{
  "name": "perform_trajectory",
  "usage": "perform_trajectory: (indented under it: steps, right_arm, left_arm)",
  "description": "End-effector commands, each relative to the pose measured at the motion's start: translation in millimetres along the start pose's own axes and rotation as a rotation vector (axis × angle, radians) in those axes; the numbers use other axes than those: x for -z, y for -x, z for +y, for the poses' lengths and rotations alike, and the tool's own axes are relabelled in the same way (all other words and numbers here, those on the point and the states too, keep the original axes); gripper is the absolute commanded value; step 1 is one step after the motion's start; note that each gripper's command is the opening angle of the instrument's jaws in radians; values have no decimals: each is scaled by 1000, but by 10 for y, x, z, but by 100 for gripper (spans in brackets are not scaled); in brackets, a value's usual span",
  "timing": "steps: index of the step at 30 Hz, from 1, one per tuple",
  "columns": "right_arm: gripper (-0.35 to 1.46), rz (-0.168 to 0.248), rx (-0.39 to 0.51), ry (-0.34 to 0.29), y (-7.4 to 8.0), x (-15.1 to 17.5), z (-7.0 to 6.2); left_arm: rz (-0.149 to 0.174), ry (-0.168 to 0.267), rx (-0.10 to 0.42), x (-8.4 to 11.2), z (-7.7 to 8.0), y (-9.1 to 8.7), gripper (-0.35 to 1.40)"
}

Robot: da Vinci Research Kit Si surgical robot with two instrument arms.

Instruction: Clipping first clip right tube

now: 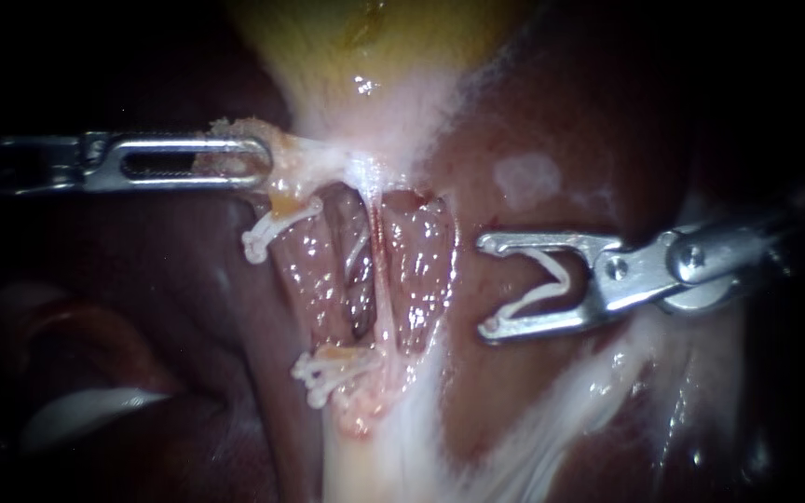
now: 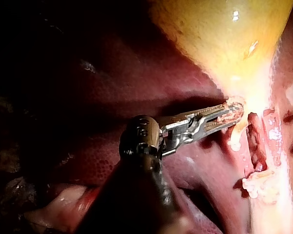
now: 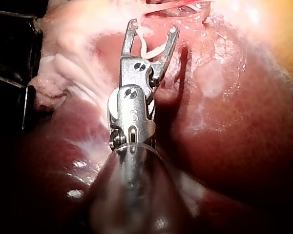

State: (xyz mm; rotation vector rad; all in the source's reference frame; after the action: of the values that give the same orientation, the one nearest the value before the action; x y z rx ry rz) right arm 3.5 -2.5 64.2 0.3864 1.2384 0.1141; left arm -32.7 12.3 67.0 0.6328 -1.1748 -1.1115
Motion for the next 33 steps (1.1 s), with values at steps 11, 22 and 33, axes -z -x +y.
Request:
perform_trajectory:
  steps: [11, 22, 33]
  right_arm:
    - [50, 1, -59, 15, 23, -60, 13]
    - [50, -4, -88, 2, 54, -91, 18]
    - [48, 73, -196, -62, 64, -116, 19]
  left_arm:
    - [-1, 4, 0, 1, -3, -1, -35]
    - [-2, 5, 0, 1, -5, -2, -35]
    - [-2, 5, 0, 2, -6, -2, -35]
